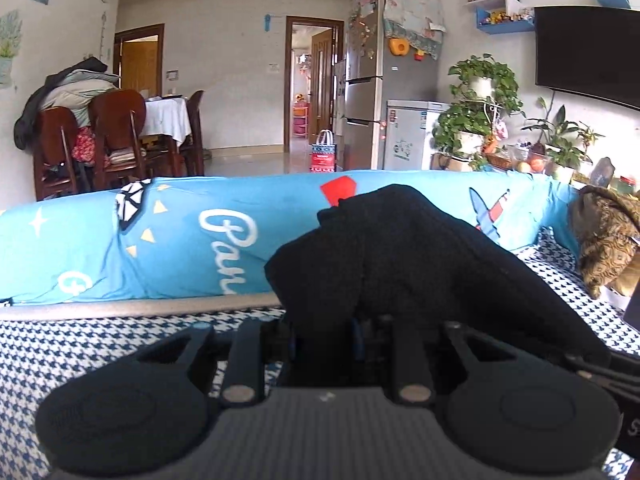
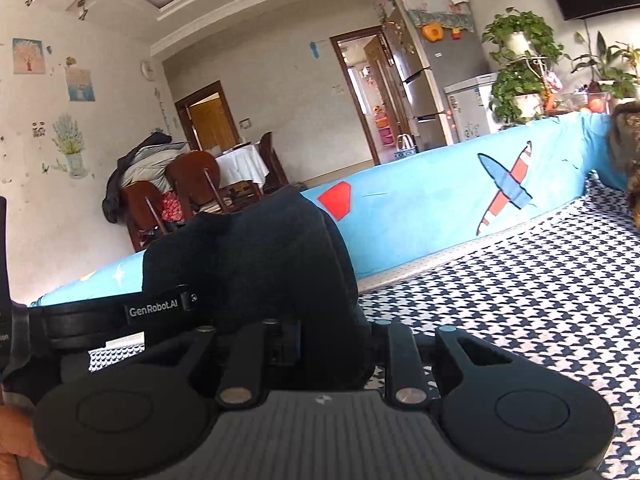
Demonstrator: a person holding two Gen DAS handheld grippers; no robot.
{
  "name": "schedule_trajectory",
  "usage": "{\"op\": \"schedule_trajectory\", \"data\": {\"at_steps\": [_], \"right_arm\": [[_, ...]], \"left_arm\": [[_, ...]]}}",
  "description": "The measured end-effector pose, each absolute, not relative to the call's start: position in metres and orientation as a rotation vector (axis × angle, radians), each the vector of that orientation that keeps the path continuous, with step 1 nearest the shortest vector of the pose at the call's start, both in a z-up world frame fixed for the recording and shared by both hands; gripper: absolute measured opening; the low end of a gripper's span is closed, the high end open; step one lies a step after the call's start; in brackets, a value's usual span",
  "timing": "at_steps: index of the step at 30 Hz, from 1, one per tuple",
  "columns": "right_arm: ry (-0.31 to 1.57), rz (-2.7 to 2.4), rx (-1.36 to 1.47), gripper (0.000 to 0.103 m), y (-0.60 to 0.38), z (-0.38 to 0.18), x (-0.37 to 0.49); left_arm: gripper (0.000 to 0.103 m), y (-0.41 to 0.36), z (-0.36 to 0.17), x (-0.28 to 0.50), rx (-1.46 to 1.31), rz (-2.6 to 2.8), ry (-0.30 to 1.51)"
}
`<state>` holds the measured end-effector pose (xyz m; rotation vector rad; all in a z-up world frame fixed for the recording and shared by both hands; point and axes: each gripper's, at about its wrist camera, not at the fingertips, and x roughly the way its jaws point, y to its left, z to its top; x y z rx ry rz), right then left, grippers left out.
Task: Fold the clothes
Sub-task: 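Lift the folded black bundle off the cover with both grippers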
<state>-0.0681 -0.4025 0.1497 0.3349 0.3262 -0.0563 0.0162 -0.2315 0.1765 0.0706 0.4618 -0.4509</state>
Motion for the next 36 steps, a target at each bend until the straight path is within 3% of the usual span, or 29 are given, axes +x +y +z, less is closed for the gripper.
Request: {"op": "schedule_trajectory", "data": {"at_steps": [36], "right_arm": [[0.366,-0.169,0.395,0.023,-0.471,0.137,-0.030]], "left_arm": [[0.023,-0.318,0.154,0.069,0.126,-0.515,0.483]]}}
